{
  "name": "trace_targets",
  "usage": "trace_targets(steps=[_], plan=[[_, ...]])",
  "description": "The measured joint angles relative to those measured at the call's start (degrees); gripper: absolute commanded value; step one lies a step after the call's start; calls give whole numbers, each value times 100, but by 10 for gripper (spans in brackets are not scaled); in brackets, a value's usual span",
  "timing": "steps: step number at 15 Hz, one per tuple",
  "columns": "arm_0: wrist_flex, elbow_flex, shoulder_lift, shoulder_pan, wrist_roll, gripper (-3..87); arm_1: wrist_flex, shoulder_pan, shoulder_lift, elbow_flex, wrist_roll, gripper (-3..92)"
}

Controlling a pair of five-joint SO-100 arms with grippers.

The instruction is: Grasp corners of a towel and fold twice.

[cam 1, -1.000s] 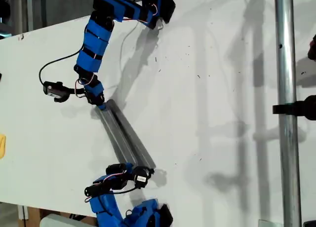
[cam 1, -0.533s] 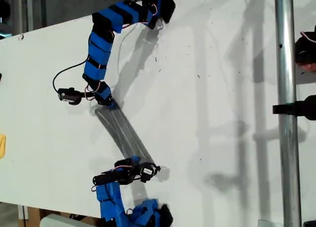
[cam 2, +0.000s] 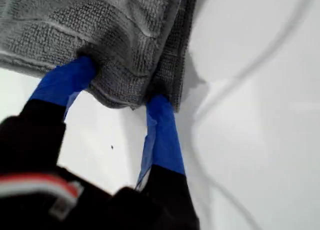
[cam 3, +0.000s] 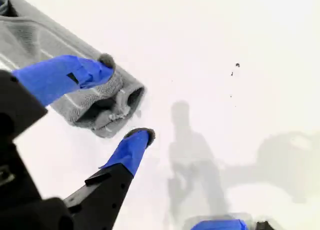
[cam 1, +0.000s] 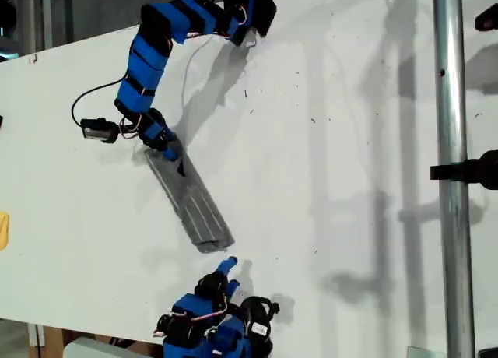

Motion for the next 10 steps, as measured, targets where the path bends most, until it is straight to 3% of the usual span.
trace_targets(steps=[3,7,10], plan=[[-229,1881,2997,642,-993,-15,404,176,2874,2259,79,339],[-1811,4148,5300,1143,-993,-26,1934,18,6548,4500,1037,343],[-1775,5370,6935,1485,-1310,-26,2619,-132,8130,5370,1802,380]])
